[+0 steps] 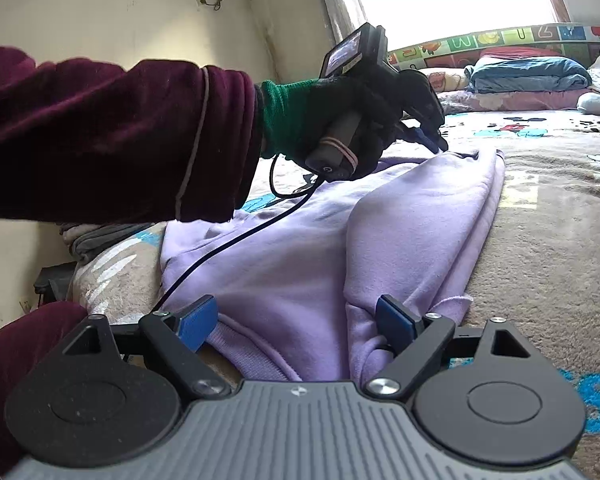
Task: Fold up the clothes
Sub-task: 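Press the held cuff onto the sweatshirt body and open the left gripper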
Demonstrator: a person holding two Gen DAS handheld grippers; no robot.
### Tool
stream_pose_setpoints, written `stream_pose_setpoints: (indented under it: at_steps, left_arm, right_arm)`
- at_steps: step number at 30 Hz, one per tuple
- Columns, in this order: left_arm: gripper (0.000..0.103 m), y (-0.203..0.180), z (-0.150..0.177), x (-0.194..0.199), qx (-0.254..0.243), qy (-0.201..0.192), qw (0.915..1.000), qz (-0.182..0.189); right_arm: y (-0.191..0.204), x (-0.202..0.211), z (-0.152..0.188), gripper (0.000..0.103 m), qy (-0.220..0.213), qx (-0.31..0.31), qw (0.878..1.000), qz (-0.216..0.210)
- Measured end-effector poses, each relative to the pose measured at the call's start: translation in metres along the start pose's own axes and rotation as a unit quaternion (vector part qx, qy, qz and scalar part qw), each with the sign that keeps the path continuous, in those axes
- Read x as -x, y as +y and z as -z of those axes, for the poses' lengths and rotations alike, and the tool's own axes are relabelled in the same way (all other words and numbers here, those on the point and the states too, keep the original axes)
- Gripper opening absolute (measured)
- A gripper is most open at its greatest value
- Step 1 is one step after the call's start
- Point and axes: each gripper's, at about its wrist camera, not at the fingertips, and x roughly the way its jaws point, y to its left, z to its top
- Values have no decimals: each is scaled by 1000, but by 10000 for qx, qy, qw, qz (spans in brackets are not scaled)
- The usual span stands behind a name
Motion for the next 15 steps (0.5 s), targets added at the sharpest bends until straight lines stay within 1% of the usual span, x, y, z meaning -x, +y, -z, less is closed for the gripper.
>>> stream_pose_setpoints:
  at_steps: [1,2,4,6,8,9,10,12,15]
  left_arm:
    - [16,-5,1,5,-113,-103,9998,131]
    - [16,-12,2,8,-226,-125,9992,312]
    - [16,-32,7,5,-693,-75,9967,423]
    - [16,-52,14,-7,-1148,34,9928,345]
    - [16,-59,23,-24,-1345,290,9902,251]
    - [16,-60,28,-34,-1436,448,9885,137]
    - [17,-60,33,-40,-1498,501,9874,43]
    - [17,-60,40,-46,-1547,461,9869,-30]
    - [18,-61,32,-44,-1592,526,9858,-52]
  right_arm:
    - [0,0,0,86,-2,-7,10000,-4]
    - [0,0,0,86,-4,-13,10000,-7]
    - [1,0,0,86,-8,-26,10000,-15]
    - [1,0,0,86,-5,-36,10000,-20]
    - [1,0,0,86,-5,-40,10000,-21]
    - [1,0,0,86,-4,-39,10000,-19]
    - [1,0,-1,86,-2,-37,10000,-16]
    - [1,0,-1,86,2,-29,10000,-14]
    - [1,-1,-2,86,13,-18,10000,-17]
